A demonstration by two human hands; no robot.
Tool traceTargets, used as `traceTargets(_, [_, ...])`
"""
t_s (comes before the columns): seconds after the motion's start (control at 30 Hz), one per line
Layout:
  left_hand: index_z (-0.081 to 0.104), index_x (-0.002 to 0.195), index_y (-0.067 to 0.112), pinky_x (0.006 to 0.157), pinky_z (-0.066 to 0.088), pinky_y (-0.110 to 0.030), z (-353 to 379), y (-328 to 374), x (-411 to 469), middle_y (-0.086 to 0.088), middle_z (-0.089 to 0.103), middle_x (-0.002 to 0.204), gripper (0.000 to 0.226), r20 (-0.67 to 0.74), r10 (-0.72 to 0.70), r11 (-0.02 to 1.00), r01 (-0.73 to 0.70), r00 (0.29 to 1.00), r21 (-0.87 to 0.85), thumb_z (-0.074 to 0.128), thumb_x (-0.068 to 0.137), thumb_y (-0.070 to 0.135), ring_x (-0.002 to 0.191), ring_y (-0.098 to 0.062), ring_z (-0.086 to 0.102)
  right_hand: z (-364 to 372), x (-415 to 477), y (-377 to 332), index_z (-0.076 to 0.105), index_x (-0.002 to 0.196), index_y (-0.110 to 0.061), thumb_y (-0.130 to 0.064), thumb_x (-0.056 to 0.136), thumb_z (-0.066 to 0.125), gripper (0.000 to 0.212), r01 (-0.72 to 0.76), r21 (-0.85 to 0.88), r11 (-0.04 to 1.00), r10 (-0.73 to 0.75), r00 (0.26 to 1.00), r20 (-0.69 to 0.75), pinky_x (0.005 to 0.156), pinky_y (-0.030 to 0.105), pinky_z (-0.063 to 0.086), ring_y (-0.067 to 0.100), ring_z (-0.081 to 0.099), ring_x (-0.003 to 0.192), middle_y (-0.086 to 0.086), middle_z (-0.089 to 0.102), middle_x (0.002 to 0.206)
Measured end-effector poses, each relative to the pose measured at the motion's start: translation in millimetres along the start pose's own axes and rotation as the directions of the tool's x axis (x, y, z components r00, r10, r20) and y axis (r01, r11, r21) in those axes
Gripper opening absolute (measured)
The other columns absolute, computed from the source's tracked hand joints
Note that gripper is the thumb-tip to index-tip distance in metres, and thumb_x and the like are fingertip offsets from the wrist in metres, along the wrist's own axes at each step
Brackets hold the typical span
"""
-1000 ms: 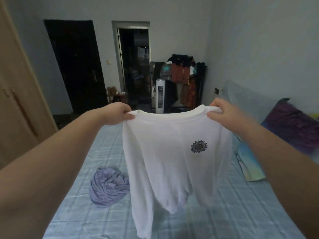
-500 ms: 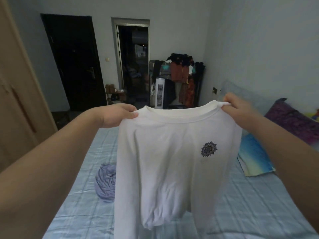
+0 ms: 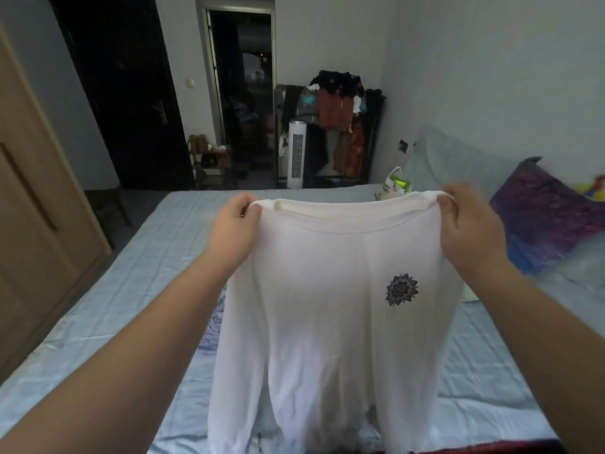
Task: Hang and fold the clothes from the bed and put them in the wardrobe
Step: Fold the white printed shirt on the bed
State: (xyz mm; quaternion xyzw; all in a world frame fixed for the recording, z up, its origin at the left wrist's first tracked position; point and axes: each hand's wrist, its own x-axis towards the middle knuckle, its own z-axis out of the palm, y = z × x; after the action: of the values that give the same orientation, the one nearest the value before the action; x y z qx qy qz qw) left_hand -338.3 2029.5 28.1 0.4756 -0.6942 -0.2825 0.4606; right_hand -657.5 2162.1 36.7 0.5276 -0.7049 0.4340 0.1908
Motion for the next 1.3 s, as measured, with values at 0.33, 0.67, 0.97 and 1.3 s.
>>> traceTargets(0.33, [0.058,0.09,0.016,0.077,0.031,-0.037,58,-39,-1,0.005,0.05,0.084,0.015,-0.049,0.341,0.89,-0.306,0.939,0.337,0.045,0.096,0.017,0.084,-0.024,0.046,9,-31,62,0.06,0.101,-0.011,-0.032,0.097,0.04,0.029,0.142,-0.255,0.957,-0.159,0.986,-0.048,0.064,0.039,0.045,0.038,0.063,0.082,0.015,0.066,0.09])
traceTargets(0.67, [0.06,0.094,0.013,0.079,0.031,-0.041,171,-77,60,-0.008,0.06,0.093,0.025,-0.009,0.414,0.837,-0.377,0.91,0.398,0.04,0.096,0.028,0.087,-0.029,0.049,85,39,161,0.059,0.104,-0.015,-0.023,0.101,0.047,0.015,0.059,-0.19,0.98,-0.046,0.996,0.072,0.075,0.041,0.041,0.033,0.05,0.096,0.011,0.059,0.099])
traceTargets(0.97, [0.063,0.096,0.013,0.077,0.04,-0.045,355,-182,137,-0.016,0.066,0.089,0.031,0.071,-0.002,0.817,-0.039,0.998,0.575,0.04,0.09,0.032,0.088,-0.039,0.058,294,64,332,0.058,0.095,-0.015,-0.02,0.098,0.043,0.017,-0.123,-0.031,0.992,0.125,0.906,0.405,0.075,0.045,0.045,0.032,0.054,0.087,0.011,0.059,0.089])
traceTargets(1.3, [0.057,0.112,0.013,0.09,0.035,-0.044,511,-377,195,-0.014,0.063,0.107,0.023,0.153,-0.44,0.658,0.202,0.885,0.725,0.041,0.098,0.022,0.106,-0.035,0.052,540,0,462,0.06,0.101,-0.01,-0.024,0.095,0.034,0.03,-0.312,-0.133,0.941,0.33,0.751,0.572,0.076,0.046,0.043,0.04,0.055,0.091,0.019,0.061,0.095])
